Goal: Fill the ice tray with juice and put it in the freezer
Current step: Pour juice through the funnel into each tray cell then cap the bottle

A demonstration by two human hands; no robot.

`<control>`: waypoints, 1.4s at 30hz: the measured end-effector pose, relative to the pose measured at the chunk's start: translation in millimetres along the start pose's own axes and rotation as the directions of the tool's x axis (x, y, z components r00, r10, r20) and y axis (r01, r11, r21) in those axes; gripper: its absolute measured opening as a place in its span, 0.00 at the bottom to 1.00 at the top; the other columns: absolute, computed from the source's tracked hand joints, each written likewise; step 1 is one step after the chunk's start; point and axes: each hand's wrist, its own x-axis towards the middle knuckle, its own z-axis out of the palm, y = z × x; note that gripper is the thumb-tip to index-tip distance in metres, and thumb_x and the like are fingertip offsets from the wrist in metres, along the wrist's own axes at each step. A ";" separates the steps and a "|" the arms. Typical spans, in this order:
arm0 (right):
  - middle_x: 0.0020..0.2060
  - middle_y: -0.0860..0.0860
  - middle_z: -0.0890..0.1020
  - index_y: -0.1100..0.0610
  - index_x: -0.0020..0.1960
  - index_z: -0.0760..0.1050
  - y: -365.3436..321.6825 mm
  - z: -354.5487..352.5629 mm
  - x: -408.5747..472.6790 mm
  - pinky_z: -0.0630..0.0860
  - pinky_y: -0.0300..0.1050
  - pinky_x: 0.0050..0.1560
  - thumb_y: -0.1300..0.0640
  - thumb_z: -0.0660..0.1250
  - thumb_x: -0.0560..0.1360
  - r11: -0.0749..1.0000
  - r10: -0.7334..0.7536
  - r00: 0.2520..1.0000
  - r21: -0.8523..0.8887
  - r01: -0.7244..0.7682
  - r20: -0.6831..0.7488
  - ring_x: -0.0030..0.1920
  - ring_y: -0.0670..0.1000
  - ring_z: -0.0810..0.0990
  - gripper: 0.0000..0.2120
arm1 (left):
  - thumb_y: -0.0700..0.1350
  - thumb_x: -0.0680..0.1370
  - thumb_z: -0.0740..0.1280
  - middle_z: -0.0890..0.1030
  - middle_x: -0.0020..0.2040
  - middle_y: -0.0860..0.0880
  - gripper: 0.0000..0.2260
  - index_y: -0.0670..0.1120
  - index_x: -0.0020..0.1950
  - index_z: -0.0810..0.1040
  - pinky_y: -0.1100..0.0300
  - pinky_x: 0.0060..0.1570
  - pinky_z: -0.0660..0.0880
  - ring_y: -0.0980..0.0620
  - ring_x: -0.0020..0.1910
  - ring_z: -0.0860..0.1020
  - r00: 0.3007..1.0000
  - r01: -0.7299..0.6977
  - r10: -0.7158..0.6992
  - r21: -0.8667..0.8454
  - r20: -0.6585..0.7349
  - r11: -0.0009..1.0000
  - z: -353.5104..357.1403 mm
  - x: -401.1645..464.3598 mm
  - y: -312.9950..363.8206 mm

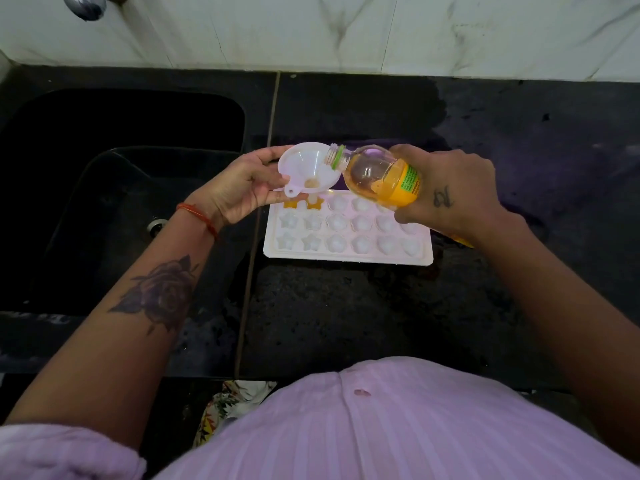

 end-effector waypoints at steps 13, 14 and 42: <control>0.45 0.55 0.82 0.46 0.67 0.66 15.9 -1.4 -15.4 0.65 0.44 0.40 0.43 0.75 0.60 0.996 0.065 0.997 0.060 -0.062 -0.049 0.44 0.59 0.78 0.38 | 0.27 0.74 0.58 0.79 0.59 0.42 0.22 0.41 0.66 0.72 0.59 0.42 0.81 0.45 0.53 0.82 0.993 0.002 -0.001 -0.010 0.120 1.000 18.1 8.6 2.5; 0.45 0.55 0.82 0.46 0.67 0.65 16.4 -1.3 -16.2 0.66 0.45 0.40 0.44 0.75 0.60 0.997 0.063 0.997 0.043 -0.061 -0.042 0.44 0.59 0.78 0.38 | 0.27 0.74 0.58 0.79 0.59 0.41 0.22 0.41 0.66 0.72 0.59 0.42 0.81 0.45 0.53 0.82 0.993 0.008 -0.008 -0.005 0.120 1.000 19.1 10.3 1.3; 0.48 0.55 0.80 0.45 0.70 0.62 21.2 -3.0 -15.5 0.63 0.46 0.40 0.46 0.73 0.64 0.992 0.069 0.998 -0.111 -0.068 0.006 0.47 0.59 0.77 0.37 | 0.27 0.74 0.58 0.76 0.63 0.41 0.23 0.44 0.65 0.73 0.56 0.44 0.81 0.45 0.55 0.81 0.996 0.038 -0.043 0.064 0.078 0.997 25.2 19.3 -5.4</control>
